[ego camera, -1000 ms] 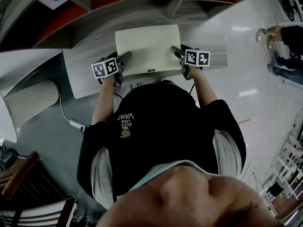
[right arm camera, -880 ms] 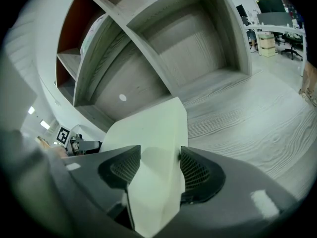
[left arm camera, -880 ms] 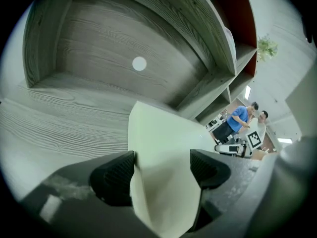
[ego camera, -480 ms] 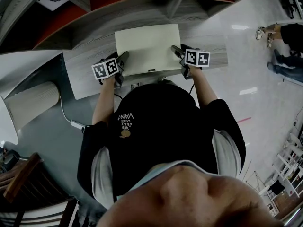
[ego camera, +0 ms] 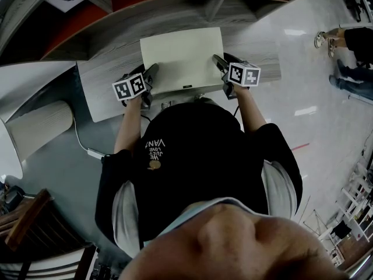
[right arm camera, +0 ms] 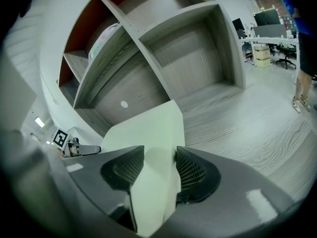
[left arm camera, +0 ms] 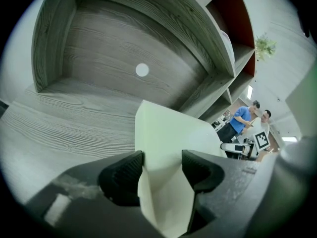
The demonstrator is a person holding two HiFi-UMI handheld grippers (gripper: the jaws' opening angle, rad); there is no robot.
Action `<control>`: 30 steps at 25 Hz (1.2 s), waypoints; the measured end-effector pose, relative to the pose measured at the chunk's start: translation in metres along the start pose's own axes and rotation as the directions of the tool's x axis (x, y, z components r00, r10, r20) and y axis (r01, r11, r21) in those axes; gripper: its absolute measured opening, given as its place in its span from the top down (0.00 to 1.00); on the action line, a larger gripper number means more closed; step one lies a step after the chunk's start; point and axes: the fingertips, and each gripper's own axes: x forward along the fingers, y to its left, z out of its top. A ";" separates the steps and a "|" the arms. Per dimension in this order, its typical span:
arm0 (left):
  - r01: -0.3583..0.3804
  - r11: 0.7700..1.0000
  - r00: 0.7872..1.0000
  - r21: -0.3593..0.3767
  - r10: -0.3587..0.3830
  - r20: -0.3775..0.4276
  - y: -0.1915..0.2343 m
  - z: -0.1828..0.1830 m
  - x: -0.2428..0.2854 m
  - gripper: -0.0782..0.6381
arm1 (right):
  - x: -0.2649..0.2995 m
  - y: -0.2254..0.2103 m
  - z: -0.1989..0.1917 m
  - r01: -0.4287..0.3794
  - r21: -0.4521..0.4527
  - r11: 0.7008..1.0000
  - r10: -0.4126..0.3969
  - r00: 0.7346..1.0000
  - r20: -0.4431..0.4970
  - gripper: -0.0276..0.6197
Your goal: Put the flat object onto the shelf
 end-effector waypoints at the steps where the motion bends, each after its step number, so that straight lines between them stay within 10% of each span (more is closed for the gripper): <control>1: -0.001 1.000 1.000 0.004 0.001 0.009 0.000 0.001 -0.002 0.54 | -0.002 0.002 0.002 0.001 -0.006 1.000 -0.001 1.000 0.010 0.66; 30: 0.005 0.990 0.922 0.138 -0.058 0.384 -0.048 0.083 -0.118 0.58 | -0.079 0.092 0.082 -0.077 -0.112 0.991 0.114 0.919 0.377 0.71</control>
